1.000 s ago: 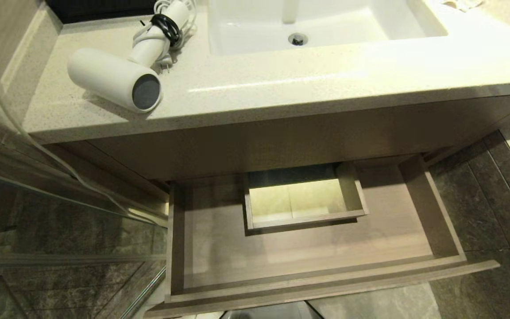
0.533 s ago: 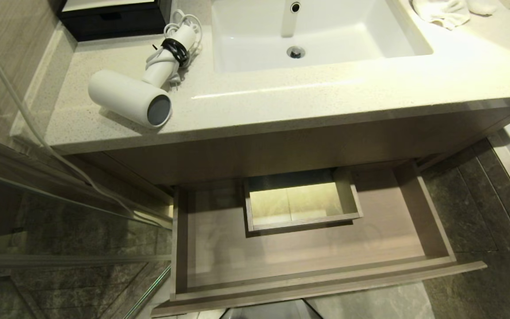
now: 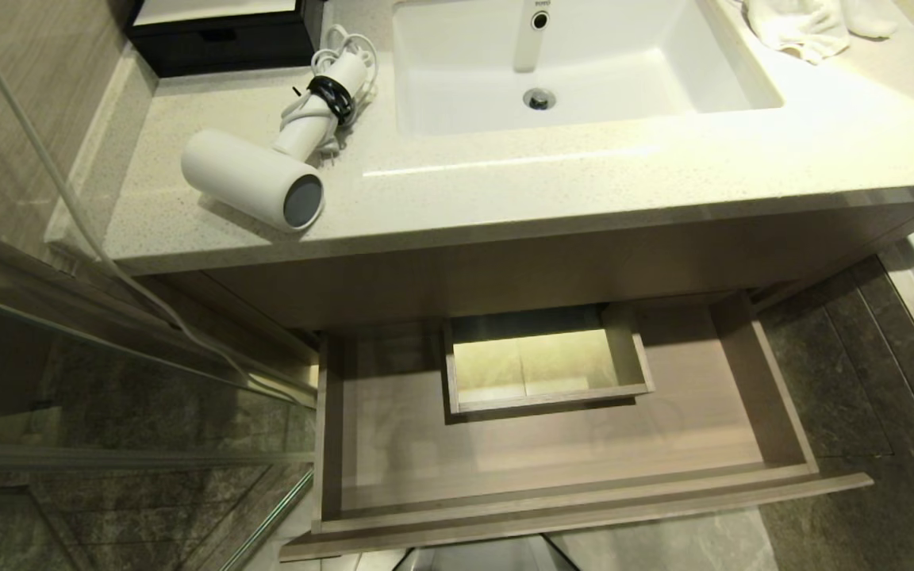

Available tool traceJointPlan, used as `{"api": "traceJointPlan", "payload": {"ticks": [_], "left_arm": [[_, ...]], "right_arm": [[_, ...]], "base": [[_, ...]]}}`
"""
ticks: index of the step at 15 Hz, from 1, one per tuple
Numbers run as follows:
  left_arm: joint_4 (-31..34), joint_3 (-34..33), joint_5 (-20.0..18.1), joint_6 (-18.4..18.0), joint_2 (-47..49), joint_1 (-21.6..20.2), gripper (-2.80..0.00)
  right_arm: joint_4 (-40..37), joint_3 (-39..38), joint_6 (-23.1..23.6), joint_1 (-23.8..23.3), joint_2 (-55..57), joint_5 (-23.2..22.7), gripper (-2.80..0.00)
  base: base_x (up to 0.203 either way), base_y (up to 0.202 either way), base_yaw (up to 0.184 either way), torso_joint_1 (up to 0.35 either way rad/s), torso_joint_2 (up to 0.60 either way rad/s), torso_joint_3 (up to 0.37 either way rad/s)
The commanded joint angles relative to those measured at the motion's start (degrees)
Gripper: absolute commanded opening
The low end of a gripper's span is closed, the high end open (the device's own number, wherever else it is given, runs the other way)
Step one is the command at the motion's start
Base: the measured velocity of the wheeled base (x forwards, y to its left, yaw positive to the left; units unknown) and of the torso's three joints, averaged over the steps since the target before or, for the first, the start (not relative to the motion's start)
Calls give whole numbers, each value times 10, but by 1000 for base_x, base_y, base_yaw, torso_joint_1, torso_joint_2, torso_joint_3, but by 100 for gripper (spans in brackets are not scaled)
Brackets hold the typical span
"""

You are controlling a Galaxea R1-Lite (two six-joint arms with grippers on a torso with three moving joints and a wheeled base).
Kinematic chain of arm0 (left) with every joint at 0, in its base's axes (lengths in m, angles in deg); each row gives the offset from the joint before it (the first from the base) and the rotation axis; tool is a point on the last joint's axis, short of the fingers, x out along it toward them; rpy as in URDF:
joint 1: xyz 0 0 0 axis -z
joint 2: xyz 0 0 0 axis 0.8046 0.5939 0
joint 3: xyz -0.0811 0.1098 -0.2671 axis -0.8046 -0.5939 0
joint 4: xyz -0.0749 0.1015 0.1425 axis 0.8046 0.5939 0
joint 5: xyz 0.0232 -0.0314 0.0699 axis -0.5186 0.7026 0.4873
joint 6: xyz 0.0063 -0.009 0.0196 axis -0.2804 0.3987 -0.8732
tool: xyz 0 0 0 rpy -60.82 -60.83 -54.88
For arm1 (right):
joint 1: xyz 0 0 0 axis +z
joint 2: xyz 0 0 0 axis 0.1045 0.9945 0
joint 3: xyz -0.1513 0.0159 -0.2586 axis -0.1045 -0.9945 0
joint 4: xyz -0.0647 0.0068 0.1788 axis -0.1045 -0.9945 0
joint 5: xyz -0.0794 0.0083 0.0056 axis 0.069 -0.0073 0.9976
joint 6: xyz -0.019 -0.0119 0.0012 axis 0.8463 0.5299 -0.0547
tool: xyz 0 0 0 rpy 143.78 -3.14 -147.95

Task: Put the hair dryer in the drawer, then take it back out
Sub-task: Pick up the hairdryer

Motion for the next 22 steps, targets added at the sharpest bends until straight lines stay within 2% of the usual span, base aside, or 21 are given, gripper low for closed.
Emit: {"api": "traceJointPlan", "payload": {"ticks": [1,7,10,12,19,22], "left_arm": [[-1,-1,0,3,0,1,-280],[1,0,-2,-3,0,1,-280],[3,-1,-4,-25,0,0,-280],[3,-1,-4,-24,0,0,-280],[2,-1,-1,-19,0,1,-280],[2,-1,-1,-18,0,1,-280]], "right_arm": [[1,-23,0,0,-22,-1,-280],[1,-23,1,0,-22,-2,-280],[0,-23,1,0,-22,-2,-280],[0,-23,2,0,-22,-2,-280],[0,-23,2,0,-22,-2,-280],[1,-23,1,0,-22,-2,-280]], "base": [[0,0,0,0,0,0],[0,0,0,0,0,0],[0,0,0,0,0,0],[0,0,0,0,0,0],[-160,73,5,5,2,3],[0,0,0,0,0,0]]}}
